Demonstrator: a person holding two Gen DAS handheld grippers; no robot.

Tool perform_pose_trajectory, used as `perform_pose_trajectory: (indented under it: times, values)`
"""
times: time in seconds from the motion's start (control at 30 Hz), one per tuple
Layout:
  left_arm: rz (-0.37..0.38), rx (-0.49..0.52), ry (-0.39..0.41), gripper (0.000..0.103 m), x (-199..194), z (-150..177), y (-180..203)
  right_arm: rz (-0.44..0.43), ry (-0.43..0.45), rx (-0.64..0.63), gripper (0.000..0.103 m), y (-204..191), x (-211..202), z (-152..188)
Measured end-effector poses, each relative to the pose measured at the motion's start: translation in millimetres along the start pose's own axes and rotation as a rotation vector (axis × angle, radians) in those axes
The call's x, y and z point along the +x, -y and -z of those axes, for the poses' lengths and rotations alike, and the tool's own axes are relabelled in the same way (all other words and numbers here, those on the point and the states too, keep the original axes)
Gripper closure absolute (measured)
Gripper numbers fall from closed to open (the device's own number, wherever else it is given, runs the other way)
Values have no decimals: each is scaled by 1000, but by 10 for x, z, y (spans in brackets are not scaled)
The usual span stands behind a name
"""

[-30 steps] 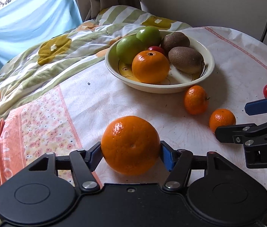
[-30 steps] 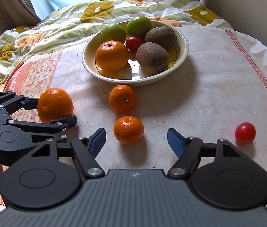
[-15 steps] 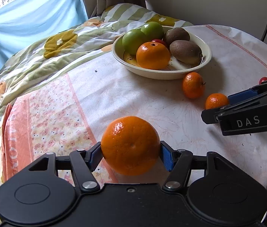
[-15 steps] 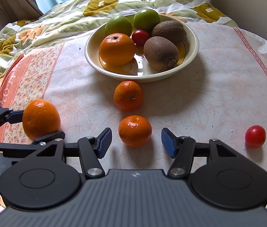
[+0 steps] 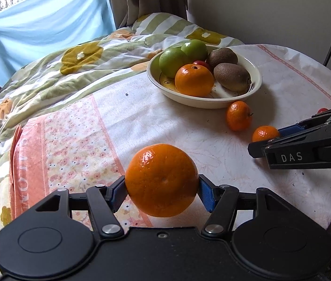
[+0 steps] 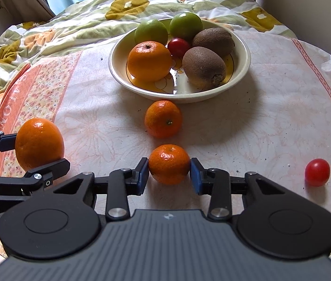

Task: Organize fruits
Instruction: 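Carry the orange and tangerine into the duck bowl and open both grippers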

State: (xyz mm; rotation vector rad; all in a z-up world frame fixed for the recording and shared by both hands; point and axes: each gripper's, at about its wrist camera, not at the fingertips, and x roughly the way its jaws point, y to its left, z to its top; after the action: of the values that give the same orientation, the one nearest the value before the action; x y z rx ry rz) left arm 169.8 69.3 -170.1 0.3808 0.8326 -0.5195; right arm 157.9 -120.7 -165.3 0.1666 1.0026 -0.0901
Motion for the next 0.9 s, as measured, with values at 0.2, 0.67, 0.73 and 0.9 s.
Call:
perform_pose_trajectory:
  times: [0.2,0.67,0.73,0.9]
  values:
    - [-3,-7,34,36,-160,-53,-6,2,24,-2,51,-30,-170,-26]
    - [-3,-41,144,36,-646,-487,59,2,145,52,51,203,-825,-267]
    - [0,-52,152,36,-662,-569,67,-3,155,55,51,263,-855,-325]
    - [-14,-64,169,36,-656,-787,139,-25,185,38,51,430,-883,-511]
